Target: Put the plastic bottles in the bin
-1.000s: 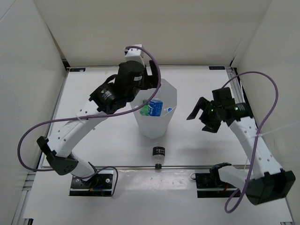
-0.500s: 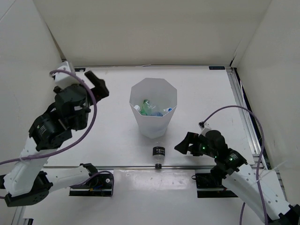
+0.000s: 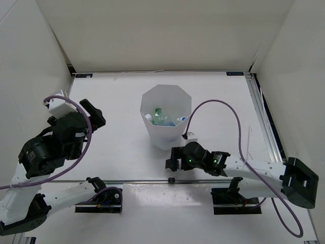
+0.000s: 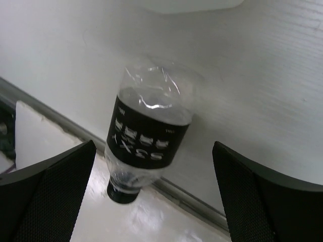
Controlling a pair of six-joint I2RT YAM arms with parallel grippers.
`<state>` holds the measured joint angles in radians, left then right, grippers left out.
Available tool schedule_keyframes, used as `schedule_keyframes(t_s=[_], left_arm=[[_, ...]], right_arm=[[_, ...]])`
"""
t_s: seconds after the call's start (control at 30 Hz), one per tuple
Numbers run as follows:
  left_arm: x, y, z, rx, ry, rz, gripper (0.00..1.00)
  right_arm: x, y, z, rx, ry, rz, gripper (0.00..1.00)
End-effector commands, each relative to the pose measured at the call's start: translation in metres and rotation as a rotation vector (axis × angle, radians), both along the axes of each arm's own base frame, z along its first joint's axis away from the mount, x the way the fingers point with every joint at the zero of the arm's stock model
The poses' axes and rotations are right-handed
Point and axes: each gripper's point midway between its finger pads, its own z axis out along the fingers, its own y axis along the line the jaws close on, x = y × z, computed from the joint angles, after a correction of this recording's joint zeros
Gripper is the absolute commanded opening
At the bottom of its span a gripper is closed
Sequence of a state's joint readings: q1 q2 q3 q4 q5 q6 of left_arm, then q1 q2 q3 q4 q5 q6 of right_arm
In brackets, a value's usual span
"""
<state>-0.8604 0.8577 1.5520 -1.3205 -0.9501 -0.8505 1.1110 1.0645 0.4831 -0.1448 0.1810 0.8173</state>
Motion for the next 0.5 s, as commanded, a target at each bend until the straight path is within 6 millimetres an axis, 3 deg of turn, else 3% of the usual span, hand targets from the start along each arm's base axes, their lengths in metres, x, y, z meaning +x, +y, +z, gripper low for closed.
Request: schedule_keyframes(t_s=[0.0, 0.07, 0.17, 0.23, 0.3, 0.37, 0.4, 0.47], left_arm=[[-0.006, 0.005, -0.009, 0.04, 0.044, -0.005, 1.0], [-0.007, 0.007, -0.011, 0.055, 0.052, -0.008, 1.0], [-0.009, 0.006, -0.01, 0.051, 0.057, -0.018, 1.0], [-0.012, 0.008, -0.011, 0.056, 0.063, -0.029, 1.0], [-0.012, 0.008, -0.011, 0.056, 0.063, -0.029, 1.0], [-0.013, 0.01, -0.01, 0.049, 0.057, -0.029, 1.0], [-0.013, 0.01, -0.01, 0.049, 0.057, -0.029, 1.0], [-0.014, 0.014, -0.008, 0.036, 0.041, -0.009, 1.0]], right_arm=[[0.021, 0.024, 0.018, 0.048, -0.078, -0.09, 1.0], [0.026, 0.026, 0.017, 0.03, -0.075, -0.124, 1.0], [0.029, 0.02, 0.001, -0.05, -0.033, -0.188, 1.0], [0.027, 0.012, -0.013, -0.112, 0.01, -0.228, 0.95], [0.026, 0.011, -0.012, -0.135, 0.017, -0.228, 0.76], [0.025, -0.002, -0.011, -0.189, 0.027, -0.263, 0.64], [0.026, -0.001, 0.0, -0.176, 0.023, -0.264, 0.57], [0.017, -0.013, 0.011, -0.208, 0.031, -0.253, 0.52]])
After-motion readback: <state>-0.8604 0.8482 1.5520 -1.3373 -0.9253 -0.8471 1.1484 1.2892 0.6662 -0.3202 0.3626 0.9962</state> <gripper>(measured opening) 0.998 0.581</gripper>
